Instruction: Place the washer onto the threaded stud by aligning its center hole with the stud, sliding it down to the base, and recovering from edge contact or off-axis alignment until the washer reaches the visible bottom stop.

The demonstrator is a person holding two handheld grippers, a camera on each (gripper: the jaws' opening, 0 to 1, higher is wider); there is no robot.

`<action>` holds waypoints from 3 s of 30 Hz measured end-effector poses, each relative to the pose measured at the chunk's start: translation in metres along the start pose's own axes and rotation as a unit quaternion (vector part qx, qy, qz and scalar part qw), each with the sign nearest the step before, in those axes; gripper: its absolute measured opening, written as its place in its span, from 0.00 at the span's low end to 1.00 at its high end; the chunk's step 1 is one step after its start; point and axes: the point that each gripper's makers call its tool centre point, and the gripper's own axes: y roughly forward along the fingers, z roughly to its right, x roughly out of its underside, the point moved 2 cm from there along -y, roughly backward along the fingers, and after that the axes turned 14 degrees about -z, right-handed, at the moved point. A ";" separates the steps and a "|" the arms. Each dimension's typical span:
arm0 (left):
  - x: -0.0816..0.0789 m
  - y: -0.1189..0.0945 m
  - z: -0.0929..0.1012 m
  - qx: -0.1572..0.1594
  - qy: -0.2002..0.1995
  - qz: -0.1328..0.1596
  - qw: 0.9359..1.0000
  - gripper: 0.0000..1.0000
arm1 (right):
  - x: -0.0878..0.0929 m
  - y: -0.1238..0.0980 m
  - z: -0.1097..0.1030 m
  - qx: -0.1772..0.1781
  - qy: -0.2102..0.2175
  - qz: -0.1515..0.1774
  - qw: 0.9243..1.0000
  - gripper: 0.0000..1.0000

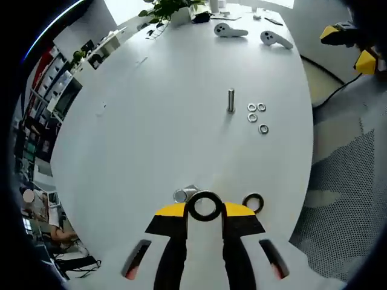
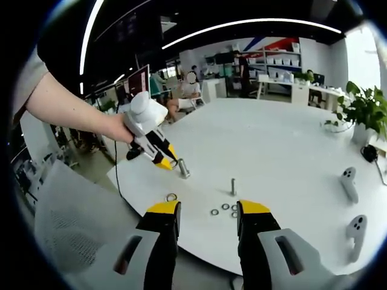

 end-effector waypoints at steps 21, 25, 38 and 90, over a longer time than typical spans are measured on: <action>-0.004 0.010 -0.026 -0.014 -0.003 -0.017 1.000 0.19 | 0.000 0.000 0.000 -0.002 0.003 0.002 1.000 0.39; -0.005 0.011 -0.025 -0.009 0.000 -0.018 1.000 0.19 | 0.000 0.000 0.000 -0.003 0.004 0.001 1.000 0.39; -0.009 0.034 -0.025 0.000 0.009 -0.038 0.999 0.19 | 0.000 0.000 -0.001 -0.004 0.005 0.000 1.000 0.39; -0.003 0.032 -0.021 -0.008 -0.057 -0.019 0.998 0.26 | 0.003 0.003 0.000 -0.005 0.004 -0.009 1.000 0.38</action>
